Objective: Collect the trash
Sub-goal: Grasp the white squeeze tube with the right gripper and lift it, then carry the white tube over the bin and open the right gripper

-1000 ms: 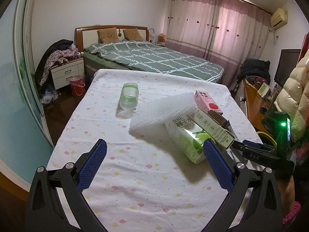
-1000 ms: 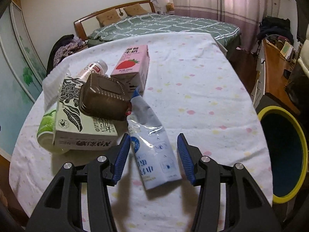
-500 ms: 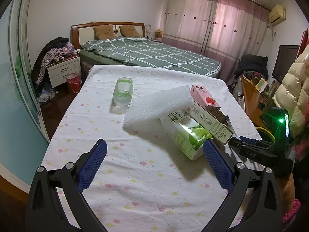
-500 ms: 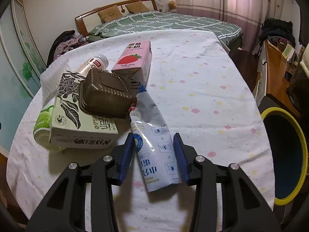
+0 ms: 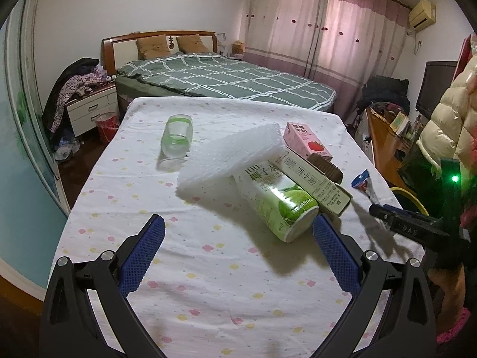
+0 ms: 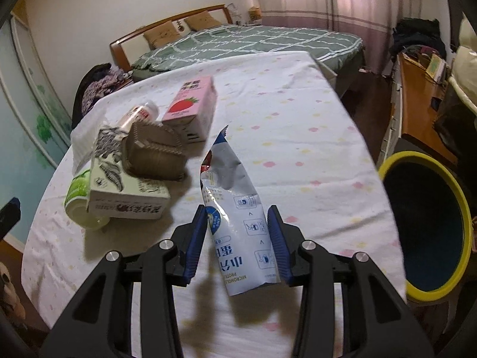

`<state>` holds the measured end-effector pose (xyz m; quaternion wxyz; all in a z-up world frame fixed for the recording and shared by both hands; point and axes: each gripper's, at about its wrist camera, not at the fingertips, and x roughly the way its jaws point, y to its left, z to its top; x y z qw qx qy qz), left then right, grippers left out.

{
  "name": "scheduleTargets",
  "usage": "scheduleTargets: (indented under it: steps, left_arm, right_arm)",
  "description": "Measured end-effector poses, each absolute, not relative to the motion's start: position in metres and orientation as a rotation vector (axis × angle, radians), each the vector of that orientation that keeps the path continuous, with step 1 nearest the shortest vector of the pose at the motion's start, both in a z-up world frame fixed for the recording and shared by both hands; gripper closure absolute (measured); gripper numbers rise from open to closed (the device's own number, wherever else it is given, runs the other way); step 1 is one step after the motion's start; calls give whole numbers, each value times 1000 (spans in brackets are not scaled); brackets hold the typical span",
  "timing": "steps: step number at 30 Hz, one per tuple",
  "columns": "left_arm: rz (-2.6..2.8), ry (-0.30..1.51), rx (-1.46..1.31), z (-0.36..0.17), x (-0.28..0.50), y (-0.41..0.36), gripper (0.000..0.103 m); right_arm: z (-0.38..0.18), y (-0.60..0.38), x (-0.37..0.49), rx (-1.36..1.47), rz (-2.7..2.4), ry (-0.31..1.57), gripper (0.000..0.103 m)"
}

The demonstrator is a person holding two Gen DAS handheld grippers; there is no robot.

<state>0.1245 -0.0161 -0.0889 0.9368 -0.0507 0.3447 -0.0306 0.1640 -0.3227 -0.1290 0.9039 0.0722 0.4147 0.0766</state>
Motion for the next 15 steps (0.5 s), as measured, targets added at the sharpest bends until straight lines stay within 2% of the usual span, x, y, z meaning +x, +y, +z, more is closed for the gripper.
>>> scheduleTargets:
  steps: [15]
  left_arm:
    - [-115,765,-65,-108,142,-49,5]
  right_arm:
    - [-129,-429,150,317,-88,790,62]
